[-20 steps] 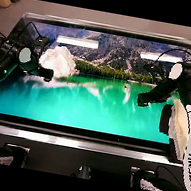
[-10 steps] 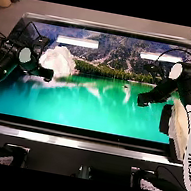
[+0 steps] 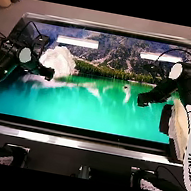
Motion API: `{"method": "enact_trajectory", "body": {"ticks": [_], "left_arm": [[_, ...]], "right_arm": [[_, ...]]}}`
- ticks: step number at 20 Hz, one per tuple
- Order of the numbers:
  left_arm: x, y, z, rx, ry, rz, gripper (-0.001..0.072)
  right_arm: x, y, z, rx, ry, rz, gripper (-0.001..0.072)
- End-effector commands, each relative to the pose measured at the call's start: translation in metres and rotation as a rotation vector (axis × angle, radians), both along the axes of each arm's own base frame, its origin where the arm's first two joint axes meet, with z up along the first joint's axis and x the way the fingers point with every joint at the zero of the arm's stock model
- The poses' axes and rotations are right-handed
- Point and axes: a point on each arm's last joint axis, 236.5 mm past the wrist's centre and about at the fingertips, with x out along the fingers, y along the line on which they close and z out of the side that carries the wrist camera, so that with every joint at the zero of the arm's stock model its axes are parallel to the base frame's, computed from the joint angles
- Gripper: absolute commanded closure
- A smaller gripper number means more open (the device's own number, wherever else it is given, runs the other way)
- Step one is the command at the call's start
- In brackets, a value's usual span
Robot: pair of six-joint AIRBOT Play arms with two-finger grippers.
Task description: Fold the shirts.
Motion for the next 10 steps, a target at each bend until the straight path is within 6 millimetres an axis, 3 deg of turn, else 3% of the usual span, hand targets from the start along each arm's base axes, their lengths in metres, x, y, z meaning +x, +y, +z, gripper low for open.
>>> {"method": "enact_trajectory", "body": {"ticks": [1,3,5,8,10], "left_arm": [[0.023,-0.008,0.009,-0.030,-0.105,-0.018,0.0028],[0.048,-0.014,0.017,-0.056,-0.206,-0.033,0.0028],[0.076,-0.002,0.017,-0.071,-0.251,0.017,0.0029],[0.101,0.054,-0.022,-0.110,-0.051,0.227,0.0017],[0.105,0.068,-0.058,-0.237,0.106,0.376,0.0017]], "right_arm": [[0.000,0.000,0.000,-0.001,-0.002,0.000,0.0062],[0.002,0.000,0.000,0.001,-0.008,0.000,0.0062],[0.009,0.001,0.000,0.004,-0.038,-0.004,0.0062],[0.025,0.003,0.002,0.011,-0.103,-0.009,0.0064],[0.025,0.003,0.000,0.011,-0.099,-0.009,0.0064]]}}
